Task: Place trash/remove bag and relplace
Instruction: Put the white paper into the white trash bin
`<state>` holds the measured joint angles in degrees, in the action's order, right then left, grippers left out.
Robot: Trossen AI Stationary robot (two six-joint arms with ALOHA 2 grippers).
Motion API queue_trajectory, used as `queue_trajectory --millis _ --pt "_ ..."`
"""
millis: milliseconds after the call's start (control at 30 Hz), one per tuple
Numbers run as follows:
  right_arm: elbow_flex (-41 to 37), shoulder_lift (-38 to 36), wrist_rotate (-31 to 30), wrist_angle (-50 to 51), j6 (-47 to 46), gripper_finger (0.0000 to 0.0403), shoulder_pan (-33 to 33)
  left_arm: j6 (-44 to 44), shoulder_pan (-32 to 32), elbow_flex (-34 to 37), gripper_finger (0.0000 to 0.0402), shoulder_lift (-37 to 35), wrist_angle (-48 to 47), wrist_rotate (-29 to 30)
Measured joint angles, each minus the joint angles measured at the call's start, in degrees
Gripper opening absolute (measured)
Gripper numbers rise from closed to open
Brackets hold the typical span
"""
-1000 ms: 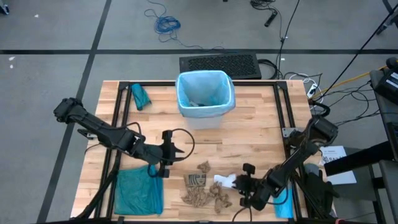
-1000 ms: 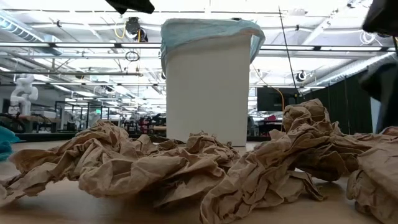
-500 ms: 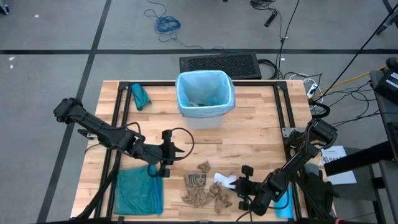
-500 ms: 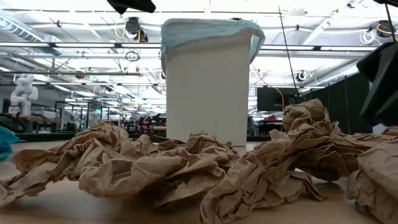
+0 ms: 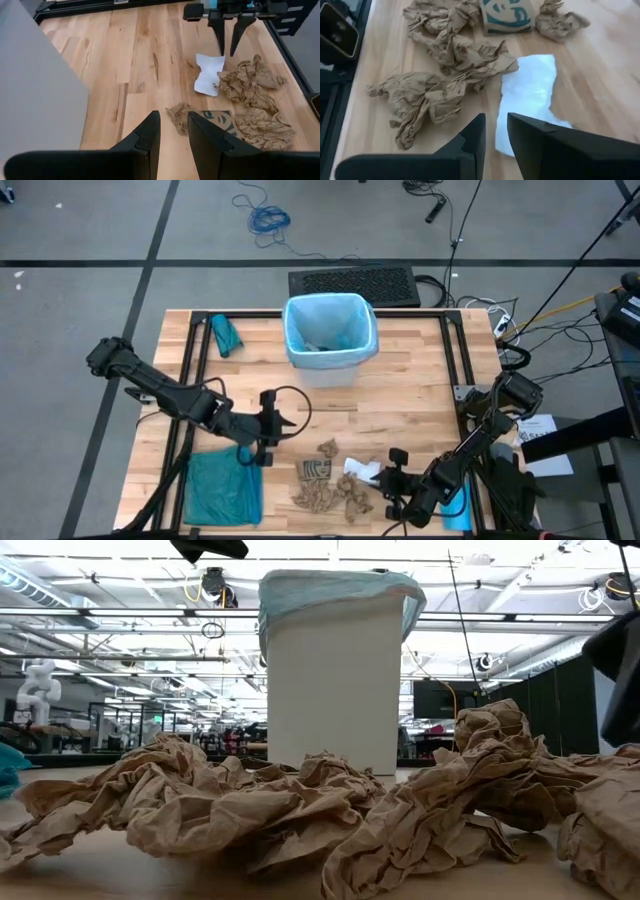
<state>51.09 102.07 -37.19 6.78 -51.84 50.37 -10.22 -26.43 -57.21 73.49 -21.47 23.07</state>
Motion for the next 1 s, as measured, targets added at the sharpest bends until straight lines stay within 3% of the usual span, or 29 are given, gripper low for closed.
queue_trajectory --millis 667,1000 --pt "0.0 3.0 -1.6 0.5 -0.4 0.0073 0.2 0.1 -1.1 0.0 0.0096 0.0 0.0 2.4" --pt "0.0 3.6 -1.9 6.0 0.5 0.0073 -2.3 0.0 -1.1 0.0 0.0096 0.0 0.0 2.7"
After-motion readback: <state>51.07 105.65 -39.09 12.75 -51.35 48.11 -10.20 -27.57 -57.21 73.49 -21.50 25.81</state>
